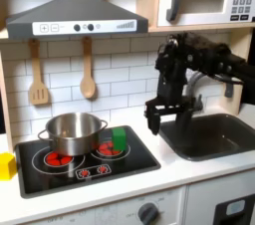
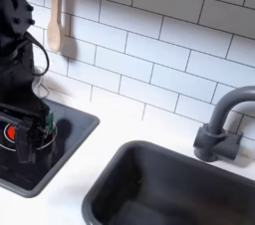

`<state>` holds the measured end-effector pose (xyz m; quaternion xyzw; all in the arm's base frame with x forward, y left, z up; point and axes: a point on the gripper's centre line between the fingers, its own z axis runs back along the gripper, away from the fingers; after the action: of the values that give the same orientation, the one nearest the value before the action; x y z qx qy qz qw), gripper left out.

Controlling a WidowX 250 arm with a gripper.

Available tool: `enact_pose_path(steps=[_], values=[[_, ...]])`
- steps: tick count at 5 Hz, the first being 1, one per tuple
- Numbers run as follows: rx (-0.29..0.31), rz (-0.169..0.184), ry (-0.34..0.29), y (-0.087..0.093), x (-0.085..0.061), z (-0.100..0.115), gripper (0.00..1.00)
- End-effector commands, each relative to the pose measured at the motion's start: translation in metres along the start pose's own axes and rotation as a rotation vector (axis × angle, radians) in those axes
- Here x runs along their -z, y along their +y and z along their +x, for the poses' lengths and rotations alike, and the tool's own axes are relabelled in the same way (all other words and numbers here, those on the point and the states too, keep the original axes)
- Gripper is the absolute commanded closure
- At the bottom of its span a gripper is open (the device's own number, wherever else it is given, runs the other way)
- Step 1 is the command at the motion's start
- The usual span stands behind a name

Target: Reach green block

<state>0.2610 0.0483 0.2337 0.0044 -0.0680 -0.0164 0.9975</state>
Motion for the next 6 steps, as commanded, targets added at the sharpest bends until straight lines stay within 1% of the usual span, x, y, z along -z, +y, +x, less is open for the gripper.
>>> enact_pose_path(steps=[1, 2, 3, 4, 5, 6], values=[[-0.001, 0.011, -0.008, 0.012, 0.007, 0.020, 0.00], [-0.007, 0.013, -0.009, 0.017, 0.011, 0.030, 0.00], [-0.035, -0.007, -0.018, 0.022, 0.014, 0.039, 0.00], [-0.050, 0.003, -0.008, 0.030, 0.018, 0.045, 0.00], [-0.053, 0.009, -0.015, 0.034, 0.020, 0.052, 0.00], [-0.055, 0.005, -0.014, 0.034, 0.024, 0.059, 0.00]])
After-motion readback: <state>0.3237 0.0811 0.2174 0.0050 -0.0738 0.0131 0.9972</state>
